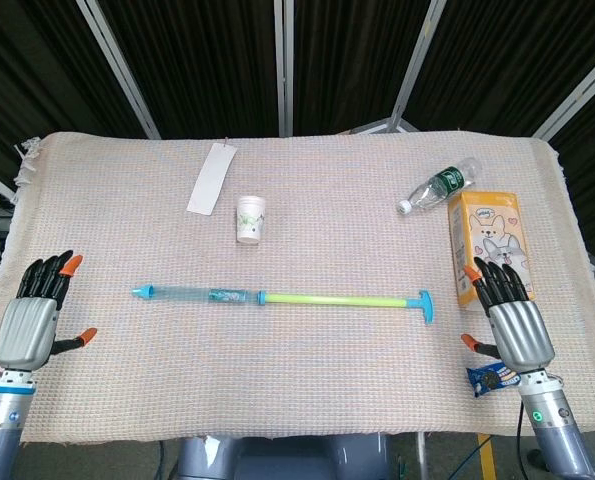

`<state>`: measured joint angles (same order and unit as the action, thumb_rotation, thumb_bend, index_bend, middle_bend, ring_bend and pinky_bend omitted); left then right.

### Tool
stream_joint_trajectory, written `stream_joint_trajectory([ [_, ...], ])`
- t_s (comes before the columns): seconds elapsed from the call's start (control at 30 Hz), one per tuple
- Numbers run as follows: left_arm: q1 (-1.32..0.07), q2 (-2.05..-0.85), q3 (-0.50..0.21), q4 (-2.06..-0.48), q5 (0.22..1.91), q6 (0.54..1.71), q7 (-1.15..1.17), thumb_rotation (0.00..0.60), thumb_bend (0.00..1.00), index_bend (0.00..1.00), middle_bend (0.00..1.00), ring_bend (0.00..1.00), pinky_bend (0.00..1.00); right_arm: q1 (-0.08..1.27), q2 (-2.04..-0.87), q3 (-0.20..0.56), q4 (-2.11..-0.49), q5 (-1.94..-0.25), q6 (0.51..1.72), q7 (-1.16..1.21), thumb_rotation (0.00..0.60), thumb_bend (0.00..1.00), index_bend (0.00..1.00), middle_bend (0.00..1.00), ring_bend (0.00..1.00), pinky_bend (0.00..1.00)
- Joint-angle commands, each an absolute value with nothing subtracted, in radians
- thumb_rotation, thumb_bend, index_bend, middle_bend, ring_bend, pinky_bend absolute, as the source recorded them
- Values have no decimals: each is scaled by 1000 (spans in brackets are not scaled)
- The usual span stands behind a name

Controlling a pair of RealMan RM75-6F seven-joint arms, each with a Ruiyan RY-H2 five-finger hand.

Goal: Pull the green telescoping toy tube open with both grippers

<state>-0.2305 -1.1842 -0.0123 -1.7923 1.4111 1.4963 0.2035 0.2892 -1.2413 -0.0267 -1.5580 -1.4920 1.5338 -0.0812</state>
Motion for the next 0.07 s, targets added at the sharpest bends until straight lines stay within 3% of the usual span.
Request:
stream_joint_trajectory([
  [0.03, -219, -1181, -5, -1803, 1419, 1499, 195, 600, 0, 0, 0, 0, 0, 252, -1255, -30, -1533, -1526, 1576, -80, 600, 0, 0, 0, 0, 0],
  [0.07, -219, -1180, -5, -1804, 1419, 1499, 195, 600, 0, 0, 0, 0, 0, 251, -1255, -30, -1532, -1527, 1576, -79, 600, 0, 0, 0, 0, 0],
])
